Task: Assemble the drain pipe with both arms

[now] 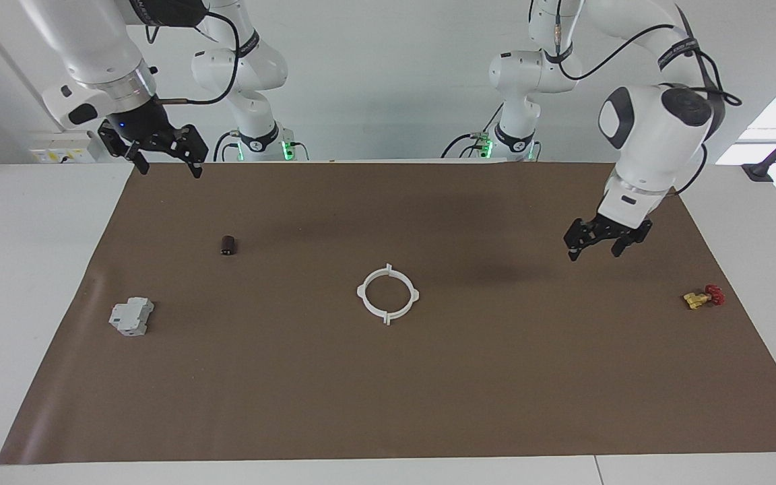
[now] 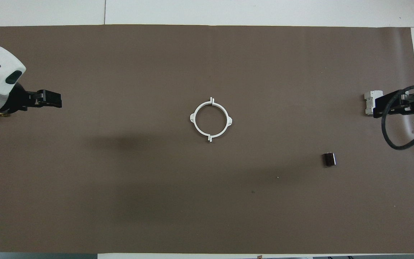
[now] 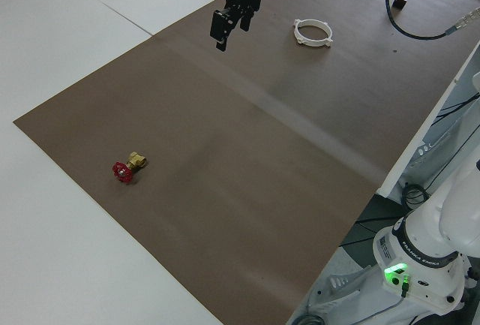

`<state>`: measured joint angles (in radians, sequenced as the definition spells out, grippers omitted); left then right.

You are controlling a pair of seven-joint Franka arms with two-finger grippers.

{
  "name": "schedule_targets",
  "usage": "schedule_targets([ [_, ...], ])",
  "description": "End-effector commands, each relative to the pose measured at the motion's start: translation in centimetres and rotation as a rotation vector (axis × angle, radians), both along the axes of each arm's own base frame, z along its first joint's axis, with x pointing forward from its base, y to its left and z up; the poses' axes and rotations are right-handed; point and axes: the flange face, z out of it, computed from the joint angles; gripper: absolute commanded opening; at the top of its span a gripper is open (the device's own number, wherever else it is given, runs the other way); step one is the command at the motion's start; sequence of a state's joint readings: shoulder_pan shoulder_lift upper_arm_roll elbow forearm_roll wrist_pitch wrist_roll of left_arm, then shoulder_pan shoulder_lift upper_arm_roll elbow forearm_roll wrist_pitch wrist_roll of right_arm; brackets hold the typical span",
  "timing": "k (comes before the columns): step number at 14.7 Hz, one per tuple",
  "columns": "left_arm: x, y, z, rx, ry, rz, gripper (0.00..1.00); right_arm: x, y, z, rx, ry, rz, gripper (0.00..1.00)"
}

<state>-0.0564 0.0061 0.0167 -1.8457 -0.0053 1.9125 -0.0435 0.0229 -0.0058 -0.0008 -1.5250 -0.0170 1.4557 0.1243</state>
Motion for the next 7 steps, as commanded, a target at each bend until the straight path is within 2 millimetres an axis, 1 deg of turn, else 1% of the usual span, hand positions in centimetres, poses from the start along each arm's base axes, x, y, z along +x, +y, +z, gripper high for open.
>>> schedule_targets([
  [1,-0.6,1.7,4.4,-0.012,0.033,-0.007,1.00,0.1,0.1,0.0,0.010,-0.006,0.026,1.00],
  [3,-0.6,2.0,7.8,-0.009,0.042,-0.003,1.00,0.1,0.1,0.0,0.009,-0.003,0.024,1.00],
  [5,-0.6,2.7,9.6,-0.008,0.059,0.008,1.00,0.1,0.0,-0.1,0.009,-0.002,0.023,1.00],
  [7,-0.8,2.8,10.5,-0.013,0.079,0.010,1.00,0.0,0.0,-0.1,0.009,-0.002,0.023,1.00],
])
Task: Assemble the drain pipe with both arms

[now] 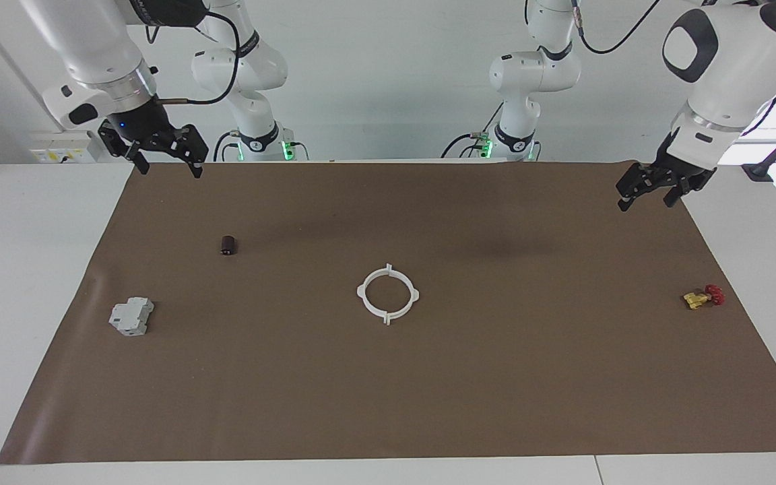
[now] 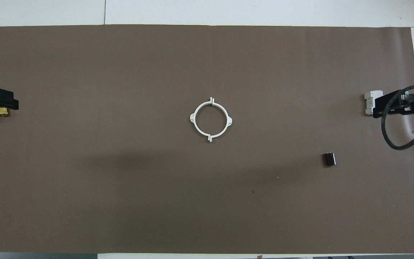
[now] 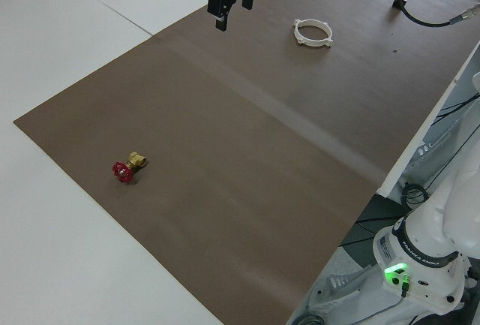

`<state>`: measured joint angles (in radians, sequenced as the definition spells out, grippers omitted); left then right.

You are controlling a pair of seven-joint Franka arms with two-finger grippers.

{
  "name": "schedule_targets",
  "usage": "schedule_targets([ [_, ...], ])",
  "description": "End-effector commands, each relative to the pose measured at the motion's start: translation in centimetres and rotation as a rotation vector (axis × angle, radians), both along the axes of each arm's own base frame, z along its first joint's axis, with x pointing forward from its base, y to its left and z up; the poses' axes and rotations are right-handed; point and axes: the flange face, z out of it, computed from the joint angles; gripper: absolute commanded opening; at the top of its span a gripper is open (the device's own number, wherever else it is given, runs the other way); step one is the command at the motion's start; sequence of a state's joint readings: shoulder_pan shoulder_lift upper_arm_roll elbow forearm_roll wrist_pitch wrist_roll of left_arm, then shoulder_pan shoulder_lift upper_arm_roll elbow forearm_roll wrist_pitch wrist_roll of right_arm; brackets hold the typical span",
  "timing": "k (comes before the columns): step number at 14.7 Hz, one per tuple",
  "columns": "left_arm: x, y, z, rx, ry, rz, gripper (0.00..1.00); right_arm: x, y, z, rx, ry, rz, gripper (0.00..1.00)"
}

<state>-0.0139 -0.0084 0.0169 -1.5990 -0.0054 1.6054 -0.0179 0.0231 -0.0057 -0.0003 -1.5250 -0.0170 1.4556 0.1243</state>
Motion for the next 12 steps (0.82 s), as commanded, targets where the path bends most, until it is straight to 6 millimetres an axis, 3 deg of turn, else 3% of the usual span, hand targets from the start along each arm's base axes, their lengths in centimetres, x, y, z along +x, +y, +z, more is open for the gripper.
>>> schedule_targets([
  [1,0.37,0.25,0.46,-0.016,0.037,-0.006,1.00,0.04,-0.06,-0.07,0.009,-0.002,0.022,1.00],
  [2,-0.02,-0.26,-0.28,-0.016,0.059,-0.014,1.00,0.04,-0.06,-0.07,0.009,-0.002,0.022,1.00],
  [12,-0.35,-0.43,-0.40,-0.016,0.058,-0.015,1.00,0.04,-0.06,-0.07,0.009,-0.002,0.022,1.00],
])
